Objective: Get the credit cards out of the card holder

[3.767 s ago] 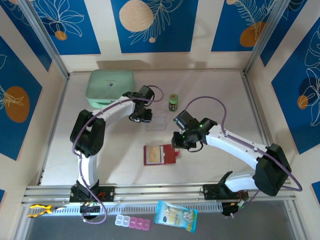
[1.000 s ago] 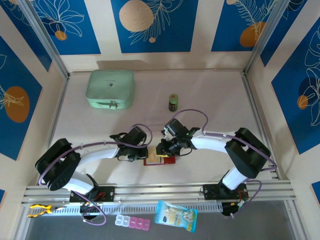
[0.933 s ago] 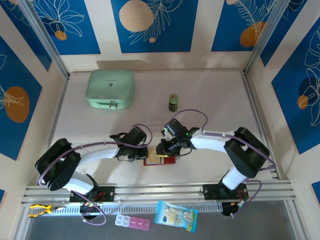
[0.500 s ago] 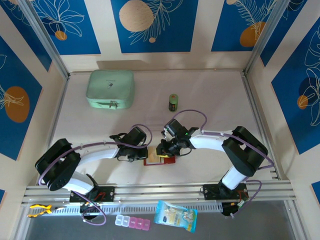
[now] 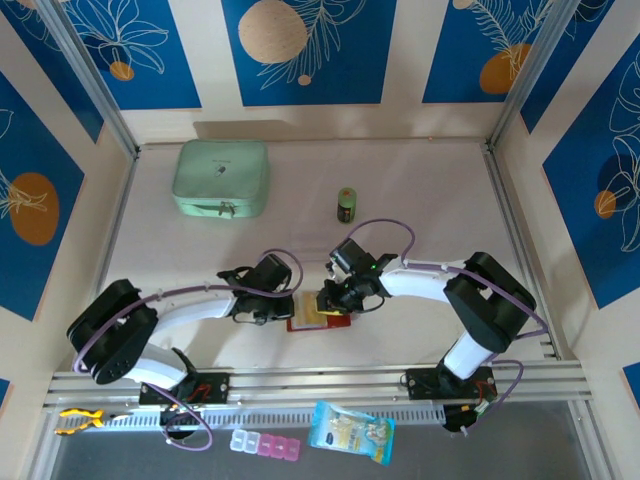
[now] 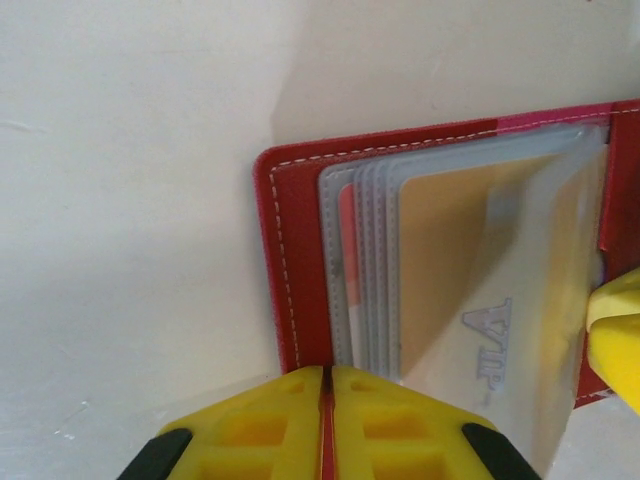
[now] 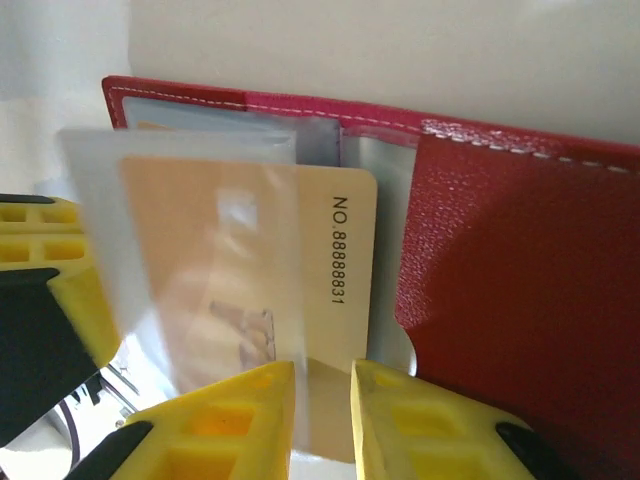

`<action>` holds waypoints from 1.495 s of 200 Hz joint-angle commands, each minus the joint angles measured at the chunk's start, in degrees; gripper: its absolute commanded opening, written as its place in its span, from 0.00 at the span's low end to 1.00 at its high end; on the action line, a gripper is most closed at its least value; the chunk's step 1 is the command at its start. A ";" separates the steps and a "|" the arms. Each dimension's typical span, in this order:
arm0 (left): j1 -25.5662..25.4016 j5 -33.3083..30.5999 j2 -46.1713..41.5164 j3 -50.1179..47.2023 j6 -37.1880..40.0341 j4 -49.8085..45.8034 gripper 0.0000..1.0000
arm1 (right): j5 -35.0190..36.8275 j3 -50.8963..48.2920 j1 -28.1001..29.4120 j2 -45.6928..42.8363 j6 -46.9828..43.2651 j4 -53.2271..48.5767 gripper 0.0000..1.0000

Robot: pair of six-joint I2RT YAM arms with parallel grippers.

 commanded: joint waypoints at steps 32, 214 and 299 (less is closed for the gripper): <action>-0.42 -1.84 -2.78 2.00 -0.25 -4.08 0.10 | 0.62 1.41 -0.19 -3.74 -1.16 -3.27 0.23; -1.43 1.74 4.44 5.01 1.84 -4.03 0.10 | -3.44 1.98 -0.28 1.56 -0.41 1.25 0.23; -1.38 1.61 4.54 5.37 1.94 -4.56 0.10 | -0.28 3.33 -0.72 0.08 -2.43 -4.20 0.23</action>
